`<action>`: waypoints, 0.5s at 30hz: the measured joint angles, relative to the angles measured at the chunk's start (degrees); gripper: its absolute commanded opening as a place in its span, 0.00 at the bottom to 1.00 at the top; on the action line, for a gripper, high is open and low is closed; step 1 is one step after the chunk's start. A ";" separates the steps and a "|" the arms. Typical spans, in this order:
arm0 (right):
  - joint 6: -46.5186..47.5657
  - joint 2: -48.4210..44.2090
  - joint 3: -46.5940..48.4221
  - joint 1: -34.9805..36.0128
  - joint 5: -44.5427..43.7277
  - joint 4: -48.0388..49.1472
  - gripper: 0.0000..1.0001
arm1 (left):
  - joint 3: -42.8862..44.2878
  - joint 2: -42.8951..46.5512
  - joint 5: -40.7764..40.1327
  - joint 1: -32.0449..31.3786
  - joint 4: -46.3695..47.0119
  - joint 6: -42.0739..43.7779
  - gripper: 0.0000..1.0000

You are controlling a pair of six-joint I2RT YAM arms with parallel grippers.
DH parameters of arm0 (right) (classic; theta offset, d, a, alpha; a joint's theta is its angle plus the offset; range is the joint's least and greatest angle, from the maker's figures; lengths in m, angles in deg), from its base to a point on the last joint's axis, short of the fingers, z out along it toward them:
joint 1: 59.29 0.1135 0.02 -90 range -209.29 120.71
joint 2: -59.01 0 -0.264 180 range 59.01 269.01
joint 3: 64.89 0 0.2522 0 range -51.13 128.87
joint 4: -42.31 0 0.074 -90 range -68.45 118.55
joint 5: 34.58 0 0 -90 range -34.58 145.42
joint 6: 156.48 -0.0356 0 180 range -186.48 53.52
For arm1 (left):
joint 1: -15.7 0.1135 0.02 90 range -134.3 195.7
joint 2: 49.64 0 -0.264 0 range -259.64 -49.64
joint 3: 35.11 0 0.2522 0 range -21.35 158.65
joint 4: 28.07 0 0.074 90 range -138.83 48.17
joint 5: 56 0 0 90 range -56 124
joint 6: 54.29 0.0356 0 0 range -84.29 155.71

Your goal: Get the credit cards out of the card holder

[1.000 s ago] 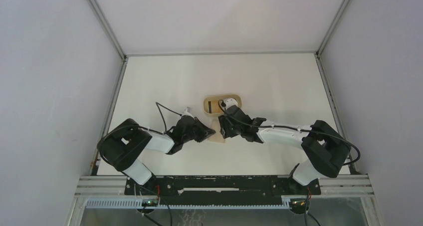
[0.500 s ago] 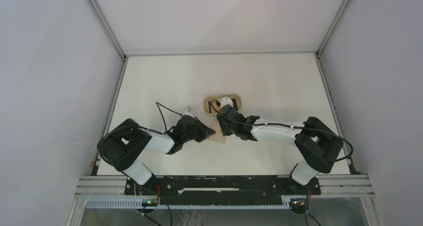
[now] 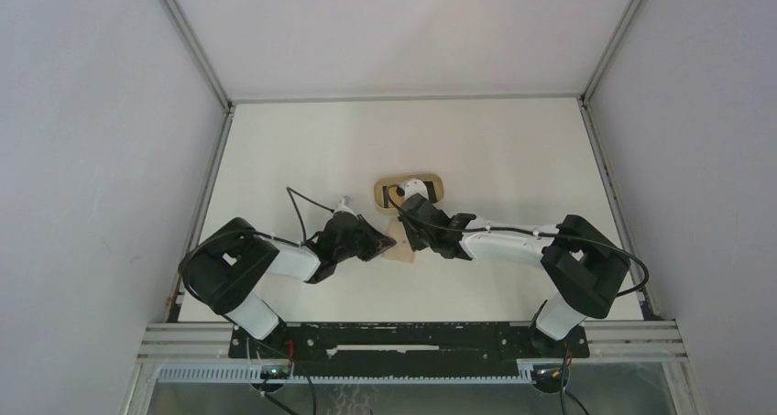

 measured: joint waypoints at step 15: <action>0.00 0.00 0.00 0.02 6.16 1.57 0.00 | 0.00 0.00 0.04 0.00 0.02 0.39 0.00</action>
